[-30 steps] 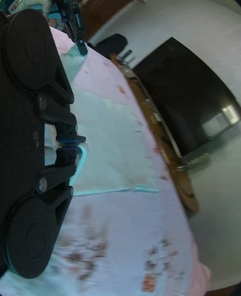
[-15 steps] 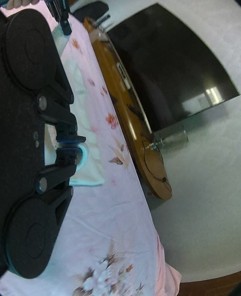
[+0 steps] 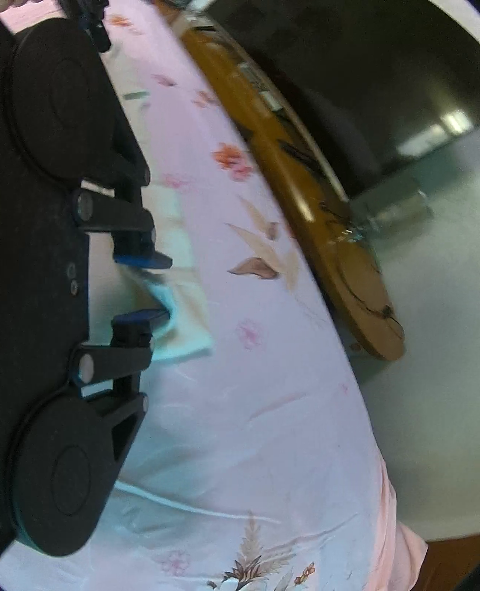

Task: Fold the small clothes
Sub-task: 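Lift the hem with both grippers and fold it over toward the collar, then release the folded hem and lift both grippers away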

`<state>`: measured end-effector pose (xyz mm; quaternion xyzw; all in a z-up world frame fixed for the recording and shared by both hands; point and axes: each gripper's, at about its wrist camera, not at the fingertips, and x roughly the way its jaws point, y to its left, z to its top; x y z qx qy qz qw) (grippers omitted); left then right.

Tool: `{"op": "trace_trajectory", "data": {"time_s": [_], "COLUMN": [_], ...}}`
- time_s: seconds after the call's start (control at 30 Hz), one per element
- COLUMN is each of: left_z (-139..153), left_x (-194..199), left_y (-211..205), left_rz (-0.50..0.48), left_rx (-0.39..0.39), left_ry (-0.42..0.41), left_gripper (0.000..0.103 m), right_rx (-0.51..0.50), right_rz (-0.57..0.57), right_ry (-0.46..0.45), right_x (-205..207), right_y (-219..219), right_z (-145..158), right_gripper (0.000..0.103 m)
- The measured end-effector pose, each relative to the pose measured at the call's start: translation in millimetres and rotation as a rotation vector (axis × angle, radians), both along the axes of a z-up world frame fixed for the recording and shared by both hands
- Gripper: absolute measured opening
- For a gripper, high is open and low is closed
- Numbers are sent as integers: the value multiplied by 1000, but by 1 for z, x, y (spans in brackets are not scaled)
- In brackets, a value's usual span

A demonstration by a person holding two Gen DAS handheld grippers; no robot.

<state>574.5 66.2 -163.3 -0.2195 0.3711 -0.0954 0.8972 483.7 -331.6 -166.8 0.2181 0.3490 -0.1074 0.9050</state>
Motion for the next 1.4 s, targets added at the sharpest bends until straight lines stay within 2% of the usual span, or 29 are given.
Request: {"op": "trace_trajectory", "data": {"time_s": [0.07,0.13,0.2,0.33,0.47,0.53,0.6,0.73,0.83,0.87,0.93,0.97,1.1,1.2,1.3,1.4], "left_z": [11,13,10,-8,-30,-31,-24,-10,-19,-27,-34,-34,-24,-14,-8,-11], "left_x": [-1,-6,-15,-50,-73,-79,-79,-70,-56,-55,-63,-67,-78,-97,-120,-135], "left_y": [-3,-5,-7,-6,3,12,11,-5,-19,-22,-28,-30,-21,-16,-12,-16], "left_rz": [-18,-50,-79,-140,-172,-131,-116,-152,-173,-170,-209,-224,-211,-211,-212,-235], "left_rx": [41,61,96,186,278,255,235,224,221,247,333,361,348,379,372,359], "left_ry": [-53,-42,-30,-4,50,66,34,-38,-16,-16,-77,-93,-81,-105,-124,-81], "left_gripper": [70,70,70,70,70,70,70,70,70,70,70,70,70,70,70,70], "right_rx": [-19,-39,-114,-189,-254,-255,-254,-277,-287,-297,-338,-372,-323,-322,-311,-301], "right_rz": [-2,17,38,119,141,123,102,124,173,178,181,191,159,187,242,308], "right_ry": [-4,5,-7,57,88,86,73,6,32,54,89,79,103,72,27,15], "right_x": [4,4,-2,-19,-46,-49,-46,-32,-17,-13,-12,-14,-10,-26,-53,-73], "right_y": [-2,0,8,19,23,20,18,28,45,49,51,50,43,57,78,101], "right_z": [3,4,8,3,-6,-5,0,12,2,-5,-18,-23,-16,-3,6,9], "right_gripper": [33,32,32,32,39,41,39,33,29,29,29,29,29,31,32,32]}}
